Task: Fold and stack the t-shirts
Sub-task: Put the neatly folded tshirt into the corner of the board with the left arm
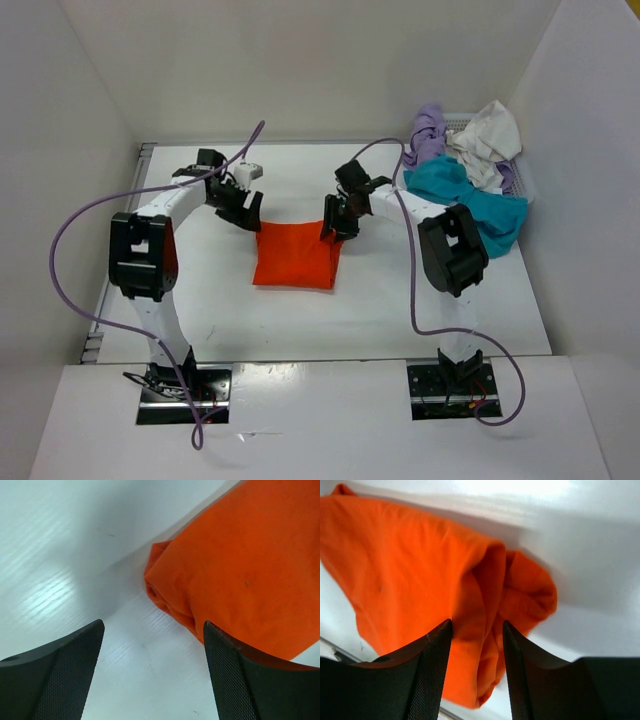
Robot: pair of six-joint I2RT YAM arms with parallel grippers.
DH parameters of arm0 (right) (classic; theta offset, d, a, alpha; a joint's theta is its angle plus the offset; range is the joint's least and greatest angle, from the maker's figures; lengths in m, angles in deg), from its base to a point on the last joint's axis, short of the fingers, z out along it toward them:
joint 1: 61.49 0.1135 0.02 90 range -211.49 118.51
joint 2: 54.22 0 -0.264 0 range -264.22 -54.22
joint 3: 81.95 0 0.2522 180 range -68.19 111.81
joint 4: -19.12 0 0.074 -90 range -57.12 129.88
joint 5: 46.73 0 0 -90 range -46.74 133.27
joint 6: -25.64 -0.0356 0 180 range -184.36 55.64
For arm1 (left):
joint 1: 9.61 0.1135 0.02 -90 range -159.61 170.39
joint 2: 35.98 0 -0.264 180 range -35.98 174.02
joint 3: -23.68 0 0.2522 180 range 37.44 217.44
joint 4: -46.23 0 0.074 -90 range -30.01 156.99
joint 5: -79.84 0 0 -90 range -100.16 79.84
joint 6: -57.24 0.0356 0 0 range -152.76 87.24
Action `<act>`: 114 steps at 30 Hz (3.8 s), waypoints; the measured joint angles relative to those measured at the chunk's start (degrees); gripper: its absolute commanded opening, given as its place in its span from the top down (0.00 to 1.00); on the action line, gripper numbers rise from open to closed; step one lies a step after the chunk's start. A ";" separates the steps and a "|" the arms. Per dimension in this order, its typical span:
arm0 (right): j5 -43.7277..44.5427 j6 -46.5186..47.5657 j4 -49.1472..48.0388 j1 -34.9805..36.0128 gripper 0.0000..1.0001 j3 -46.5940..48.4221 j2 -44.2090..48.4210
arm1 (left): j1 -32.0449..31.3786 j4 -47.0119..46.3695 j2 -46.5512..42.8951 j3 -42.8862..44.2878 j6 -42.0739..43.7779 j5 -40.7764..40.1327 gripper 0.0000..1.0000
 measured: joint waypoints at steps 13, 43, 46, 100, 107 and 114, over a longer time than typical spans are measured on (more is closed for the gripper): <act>0.39 -3.37 -0.33 1.68 0.49 -4.20 6.56 | -3.89 -3.10 5.27 1.01 -2.54 -0.79 0.16; 2.73 -6.03 0.52 2.14 0.50 -16.26 12.28 | -2.49 -0.61 0.20 -2.47 -4.09 -0.76 0.03; 2.75 -6.19 0.39 2.14 0.50 -16.52 13.79 | -2.75 1.46 -2.10 -4.35 -3.72 0.13 0.01; 7.43 0.39 10.29 -13.73 0.50 -19.41 27.32 | 16.57 -0.83 20.79 26.10 6.67 -22.01 1.00; 8.50 1.36 13.42 -13.75 0.49 -14.58 23.61 | 18.14 1.46 33.53 44.76 9.66 -27.76 1.00; 9.42 1.57 16.48 -13.75 0.49 -11.41 20.72 | 21.14 10.62 53.92 83.54 9.40 -29.09 1.00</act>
